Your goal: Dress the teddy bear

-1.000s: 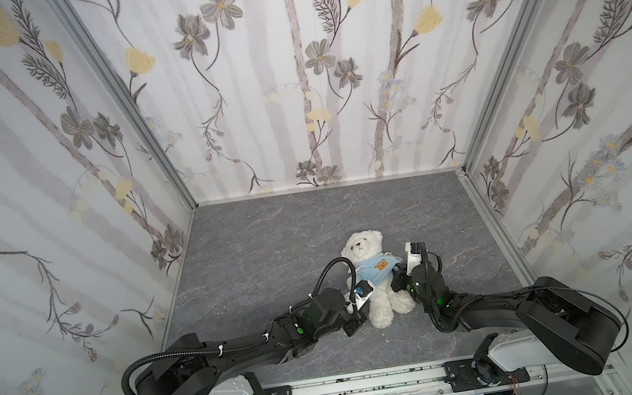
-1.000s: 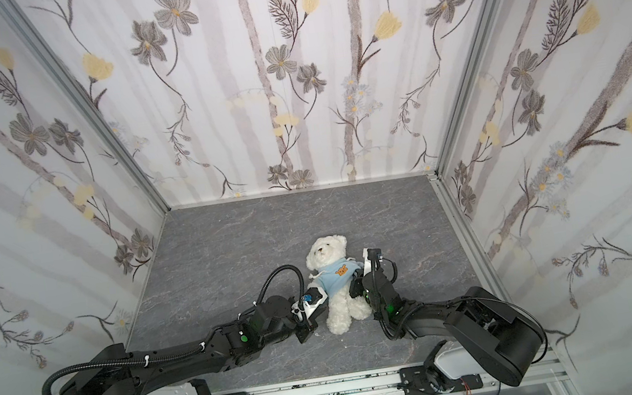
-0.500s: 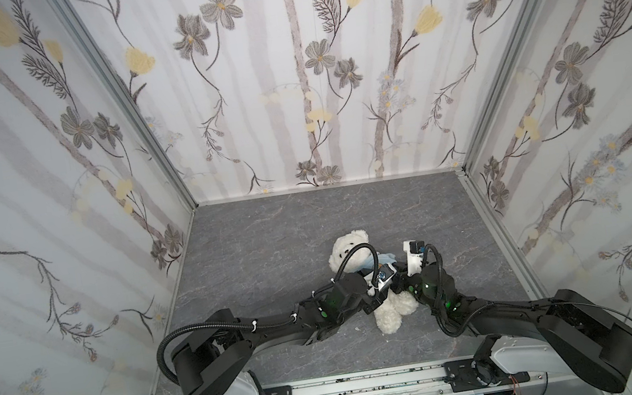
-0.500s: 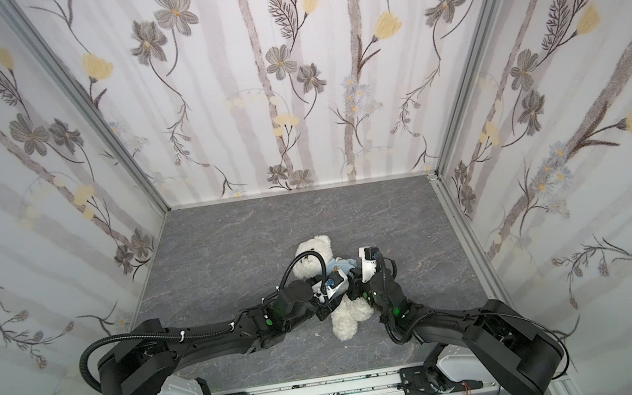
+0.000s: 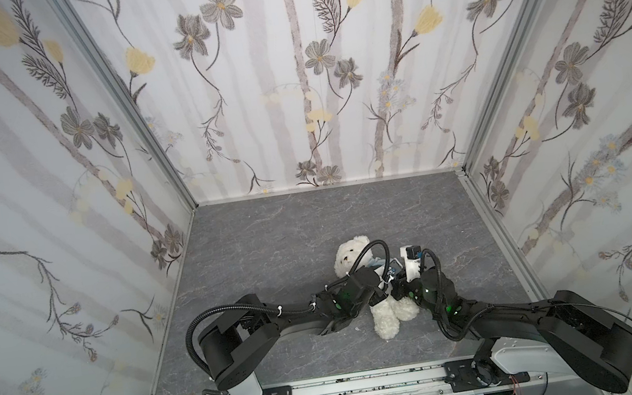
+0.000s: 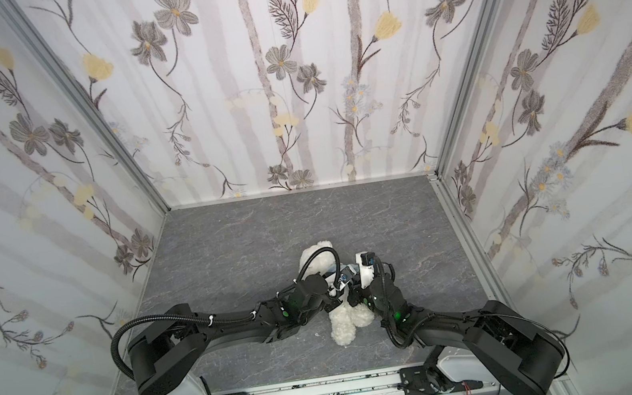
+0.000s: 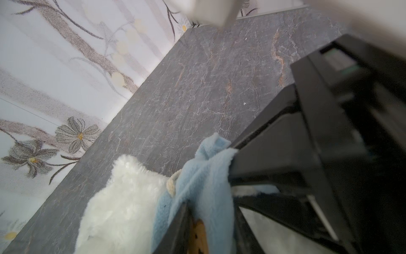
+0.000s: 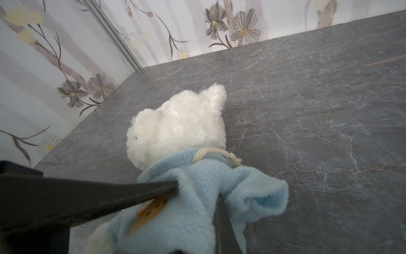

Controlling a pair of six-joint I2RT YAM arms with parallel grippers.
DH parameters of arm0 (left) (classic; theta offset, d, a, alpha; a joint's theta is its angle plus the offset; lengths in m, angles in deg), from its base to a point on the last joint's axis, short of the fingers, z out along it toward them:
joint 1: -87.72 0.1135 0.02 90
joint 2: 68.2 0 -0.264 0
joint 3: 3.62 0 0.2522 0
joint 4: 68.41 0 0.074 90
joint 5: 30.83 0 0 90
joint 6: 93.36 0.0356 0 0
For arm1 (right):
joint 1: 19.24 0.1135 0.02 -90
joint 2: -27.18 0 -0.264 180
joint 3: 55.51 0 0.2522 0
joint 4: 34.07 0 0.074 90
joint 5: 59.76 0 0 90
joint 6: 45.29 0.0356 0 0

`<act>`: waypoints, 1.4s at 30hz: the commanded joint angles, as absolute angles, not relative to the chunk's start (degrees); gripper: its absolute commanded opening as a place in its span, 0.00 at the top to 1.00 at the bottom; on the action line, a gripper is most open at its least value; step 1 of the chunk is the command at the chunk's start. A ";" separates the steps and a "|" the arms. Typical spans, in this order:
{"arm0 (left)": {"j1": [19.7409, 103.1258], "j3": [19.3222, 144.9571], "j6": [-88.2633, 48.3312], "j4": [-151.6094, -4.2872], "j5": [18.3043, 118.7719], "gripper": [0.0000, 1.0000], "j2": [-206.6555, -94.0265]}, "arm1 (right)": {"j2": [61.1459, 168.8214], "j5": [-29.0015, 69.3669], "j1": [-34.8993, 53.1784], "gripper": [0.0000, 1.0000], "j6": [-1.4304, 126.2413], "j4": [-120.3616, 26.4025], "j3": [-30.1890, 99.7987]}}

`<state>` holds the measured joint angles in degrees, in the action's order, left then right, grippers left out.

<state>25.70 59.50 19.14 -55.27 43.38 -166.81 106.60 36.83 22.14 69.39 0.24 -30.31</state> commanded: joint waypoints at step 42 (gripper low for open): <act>27.29 37.80 10.97 -47.72 50.64 1.00 -154.16 | 115.83 55.66 22.61 0.75 89.76 -6.45 -25.66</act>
<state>26.88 39.35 10.42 -43.27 51.42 -154.96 115.76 41.81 24.48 84.56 -5.44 -25.15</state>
